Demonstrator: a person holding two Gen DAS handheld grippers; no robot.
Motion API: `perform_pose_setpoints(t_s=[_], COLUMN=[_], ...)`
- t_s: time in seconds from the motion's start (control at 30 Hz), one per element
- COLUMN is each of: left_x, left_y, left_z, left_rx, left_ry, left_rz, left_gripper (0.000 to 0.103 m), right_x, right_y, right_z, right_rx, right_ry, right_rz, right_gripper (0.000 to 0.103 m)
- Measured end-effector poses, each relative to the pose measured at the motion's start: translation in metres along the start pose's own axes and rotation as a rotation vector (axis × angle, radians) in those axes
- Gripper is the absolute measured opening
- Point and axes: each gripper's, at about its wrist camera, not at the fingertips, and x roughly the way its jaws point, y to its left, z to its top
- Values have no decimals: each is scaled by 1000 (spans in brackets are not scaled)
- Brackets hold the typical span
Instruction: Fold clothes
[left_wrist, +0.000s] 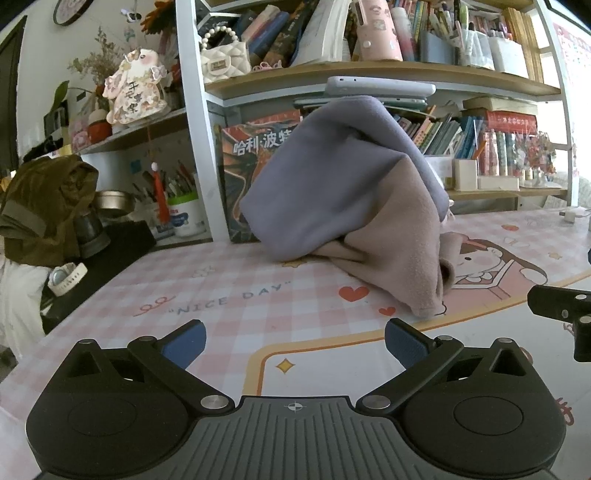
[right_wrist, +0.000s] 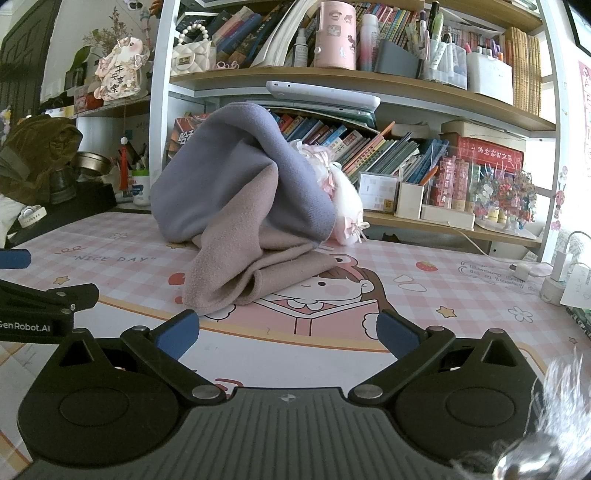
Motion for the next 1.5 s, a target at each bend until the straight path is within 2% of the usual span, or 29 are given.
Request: perform_pose_setpoints(t_s=[0.33, 0.6, 0.87, 1.17, 1.5], left_x=[0, 3, 0, 0, -4], left_y=[-1, 7, 3, 10, 8], left_z=[0, 1, 0, 1, 0], left_rx=[4, -46, -24, -63, -57], left_ry=[-1, 16, -1, -5, -24], left_rz=[-2, 16, 20, 18, 20], left_gripper=[103, 103, 103, 103, 103], right_x=[0, 0, -1, -3, -2], right_y=[0, 0, 0, -1, -2], right_z=[0, 0, 0, 0, 0], right_rx=[-2, -3, 0, 1, 9], right_ry=[0, -2, -10, -21, -13], right_rz=[3, 1, -1, -10, -16], right_gripper=[103, 103, 103, 103, 103])
